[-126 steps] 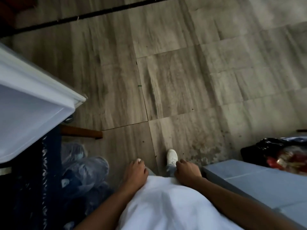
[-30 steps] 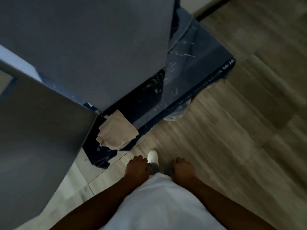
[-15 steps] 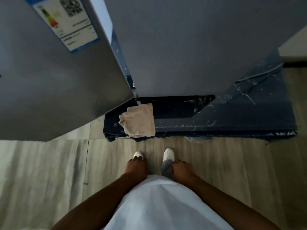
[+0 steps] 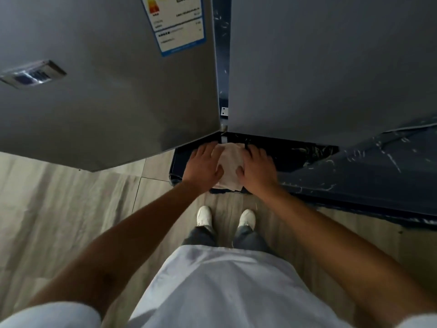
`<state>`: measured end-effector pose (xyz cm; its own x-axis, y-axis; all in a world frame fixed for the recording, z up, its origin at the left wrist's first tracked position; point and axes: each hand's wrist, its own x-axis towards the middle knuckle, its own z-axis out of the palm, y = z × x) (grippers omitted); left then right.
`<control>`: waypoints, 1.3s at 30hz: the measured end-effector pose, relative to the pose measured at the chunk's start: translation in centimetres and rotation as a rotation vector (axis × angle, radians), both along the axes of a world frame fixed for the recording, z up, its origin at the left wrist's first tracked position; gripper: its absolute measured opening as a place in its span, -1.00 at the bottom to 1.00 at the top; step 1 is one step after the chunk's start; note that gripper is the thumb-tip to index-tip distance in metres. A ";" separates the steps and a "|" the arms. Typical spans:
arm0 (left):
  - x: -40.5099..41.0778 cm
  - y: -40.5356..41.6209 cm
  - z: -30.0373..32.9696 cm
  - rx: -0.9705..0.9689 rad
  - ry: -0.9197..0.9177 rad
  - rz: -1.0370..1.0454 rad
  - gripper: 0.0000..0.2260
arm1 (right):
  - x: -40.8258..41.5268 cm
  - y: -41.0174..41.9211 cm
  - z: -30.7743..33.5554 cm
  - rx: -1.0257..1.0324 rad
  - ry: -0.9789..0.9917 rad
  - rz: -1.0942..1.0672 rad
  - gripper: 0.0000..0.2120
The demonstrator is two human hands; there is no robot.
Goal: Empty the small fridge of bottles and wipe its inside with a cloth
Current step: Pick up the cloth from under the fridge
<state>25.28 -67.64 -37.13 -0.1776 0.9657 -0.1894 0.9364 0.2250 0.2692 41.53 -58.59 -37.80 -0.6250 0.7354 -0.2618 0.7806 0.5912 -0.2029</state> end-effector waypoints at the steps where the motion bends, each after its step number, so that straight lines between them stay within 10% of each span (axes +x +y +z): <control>1: -0.1 0.8 -0.4 -0.044 0.011 -0.003 -0.47 | -0.8 0.6 -0.6 -0.012 -0.033 0.001 -0.44; 13: -1.8 3.6 -3.3 -0.180 0.109 -0.016 -0.58 | -3.1 1.9 -3.0 0.065 -0.124 0.034 -0.58; 22: -4.0 0.9 -3.7 -0.198 -0.158 -0.025 -0.67 | -3.3 -0.4 -1.3 0.041 -0.175 0.031 -0.70; 39: -5.1 0.2 9.0 0.109 -0.820 -0.095 -0.64 | 1.9 -4.4 12.0 -0.290 0.481 -0.434 -0.72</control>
<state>20.14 -67.46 -28.10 0.0593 0.9901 -0.1273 0.4471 0.0877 0.8902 43.39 -63.00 -25.78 -0.3870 0.8866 -0.2535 0.7177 0.1170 -0.6864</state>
